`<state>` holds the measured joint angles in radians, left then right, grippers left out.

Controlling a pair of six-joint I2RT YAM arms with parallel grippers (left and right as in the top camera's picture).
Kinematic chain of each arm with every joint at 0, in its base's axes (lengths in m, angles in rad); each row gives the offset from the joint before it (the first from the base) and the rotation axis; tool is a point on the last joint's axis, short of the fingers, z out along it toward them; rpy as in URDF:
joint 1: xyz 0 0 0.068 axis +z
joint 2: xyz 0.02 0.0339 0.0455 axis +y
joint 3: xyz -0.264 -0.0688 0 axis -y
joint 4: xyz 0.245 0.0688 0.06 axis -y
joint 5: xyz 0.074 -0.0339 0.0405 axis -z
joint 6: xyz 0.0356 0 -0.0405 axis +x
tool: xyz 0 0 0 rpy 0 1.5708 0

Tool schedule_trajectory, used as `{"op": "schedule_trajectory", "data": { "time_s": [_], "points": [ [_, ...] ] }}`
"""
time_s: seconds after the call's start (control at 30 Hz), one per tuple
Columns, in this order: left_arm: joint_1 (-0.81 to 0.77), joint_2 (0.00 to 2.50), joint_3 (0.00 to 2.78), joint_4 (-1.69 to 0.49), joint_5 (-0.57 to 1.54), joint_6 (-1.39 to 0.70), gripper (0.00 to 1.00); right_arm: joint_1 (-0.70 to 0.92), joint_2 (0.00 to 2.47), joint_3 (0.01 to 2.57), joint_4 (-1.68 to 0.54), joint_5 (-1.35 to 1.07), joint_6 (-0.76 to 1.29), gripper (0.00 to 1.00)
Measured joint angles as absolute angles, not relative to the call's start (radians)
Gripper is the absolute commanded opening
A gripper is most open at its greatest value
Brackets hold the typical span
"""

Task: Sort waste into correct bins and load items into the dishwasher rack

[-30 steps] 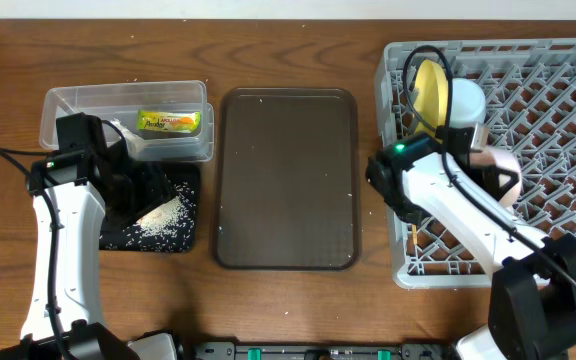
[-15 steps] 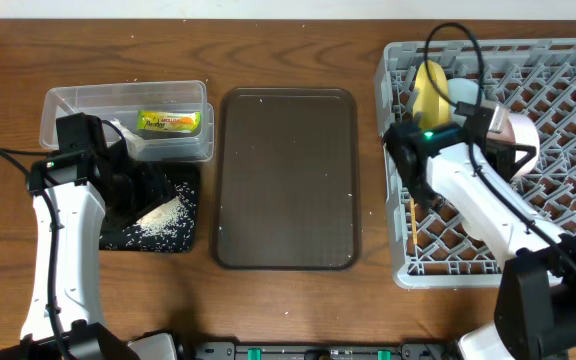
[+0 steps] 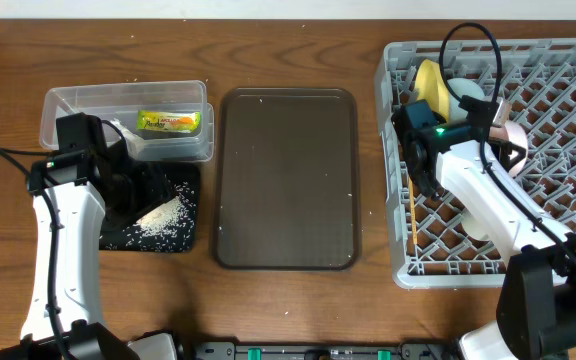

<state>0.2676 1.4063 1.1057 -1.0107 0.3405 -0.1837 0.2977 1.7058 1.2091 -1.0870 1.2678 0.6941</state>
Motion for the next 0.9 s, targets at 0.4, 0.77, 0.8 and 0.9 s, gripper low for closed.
{"op": "schedule_trajectory", "data": {
  "time_s": [0.4,0.77,0.8,0.9],
  "points": [
    [0.268,1.406,1.106,-1.011,0.340,-0.184,0.64,0.298,1.699,1.199,-1.083,1.210,0.581,0.01],
    [0.268,1.406,1.106,-1.011,0.340,-0.184,0.64,0.373,1.684,1.195,-1.042,1.179,0.430,0.01],
    [0.268,1.406,1.106,-1.011,0.340,-0.184,0.64,0.381,1.680,1.195,-1.042,1.173,0.424,0.01],
    [0.268,1.406,1.106,-1.011,0.340,-0.184,0.64,0.389,1.673,1.195,-1.048,1.162,0.409,0.01]
  ]
}}
